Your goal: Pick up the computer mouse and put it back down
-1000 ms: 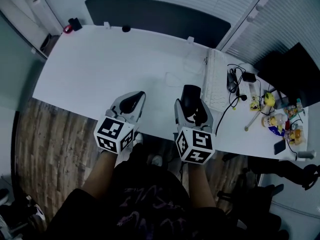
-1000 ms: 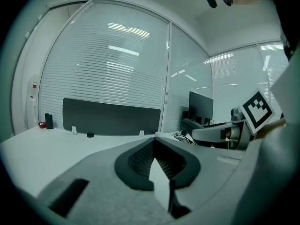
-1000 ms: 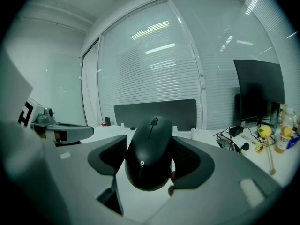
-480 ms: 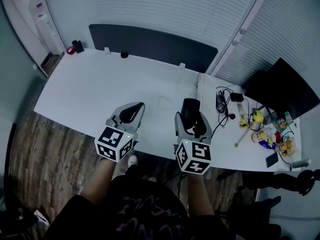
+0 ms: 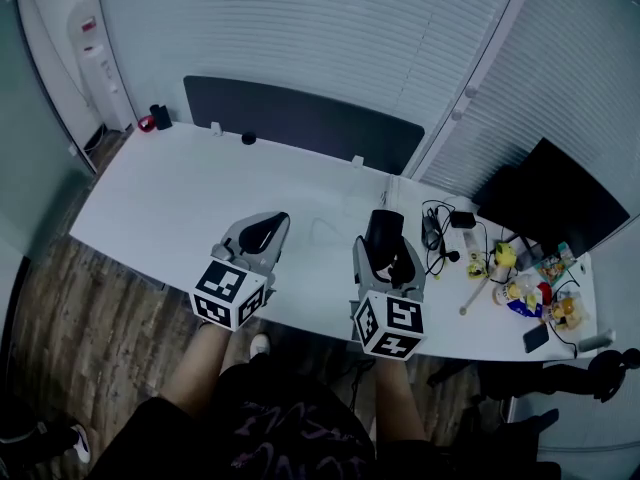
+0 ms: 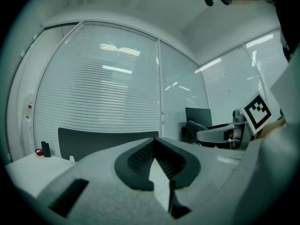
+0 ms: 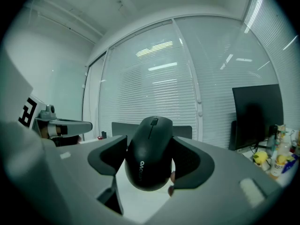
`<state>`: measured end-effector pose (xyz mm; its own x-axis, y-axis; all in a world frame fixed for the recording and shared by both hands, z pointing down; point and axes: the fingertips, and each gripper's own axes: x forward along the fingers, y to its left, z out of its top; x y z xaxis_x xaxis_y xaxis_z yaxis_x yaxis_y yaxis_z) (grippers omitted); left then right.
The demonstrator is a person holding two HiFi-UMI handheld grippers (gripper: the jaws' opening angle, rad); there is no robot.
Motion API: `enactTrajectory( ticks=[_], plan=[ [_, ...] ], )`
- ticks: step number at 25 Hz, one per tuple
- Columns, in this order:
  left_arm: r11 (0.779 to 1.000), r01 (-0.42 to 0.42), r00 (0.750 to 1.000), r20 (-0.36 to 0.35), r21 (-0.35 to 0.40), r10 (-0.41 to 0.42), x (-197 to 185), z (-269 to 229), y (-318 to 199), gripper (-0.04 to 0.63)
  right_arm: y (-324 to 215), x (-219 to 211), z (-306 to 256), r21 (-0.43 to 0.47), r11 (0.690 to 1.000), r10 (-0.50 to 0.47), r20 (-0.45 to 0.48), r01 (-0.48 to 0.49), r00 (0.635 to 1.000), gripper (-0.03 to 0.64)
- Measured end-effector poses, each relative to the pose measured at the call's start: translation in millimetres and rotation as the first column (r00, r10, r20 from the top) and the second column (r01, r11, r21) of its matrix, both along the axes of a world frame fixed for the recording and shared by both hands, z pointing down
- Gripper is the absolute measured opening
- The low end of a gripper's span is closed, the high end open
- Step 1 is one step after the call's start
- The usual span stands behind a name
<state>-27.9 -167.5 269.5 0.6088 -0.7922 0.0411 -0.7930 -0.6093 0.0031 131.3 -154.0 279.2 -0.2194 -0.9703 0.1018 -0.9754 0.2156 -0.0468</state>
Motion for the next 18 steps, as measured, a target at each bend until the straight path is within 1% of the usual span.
enactTrajectory(
  ticks=[9, 18],
  plan=[
    [0.999, 0.027, 1.0, -0.004, 0.045, -0.027, -3.8, -17.6, 2.0, 0.002, 1.3, 6.9, -12.7, 0.031, 1.0, 0.001, 0.005, -0.002, 1.0, 0.31],
    [0.998, 0.04, 0.999, -0.009, 0.052, -0.039, -3.9, -22.5, 0.5, 0.002, -1.7, 4.1, -15.9, 0.033, 0.999, -0.012, 0.01, 0.011, 1.0, 0.31]
  ],
)
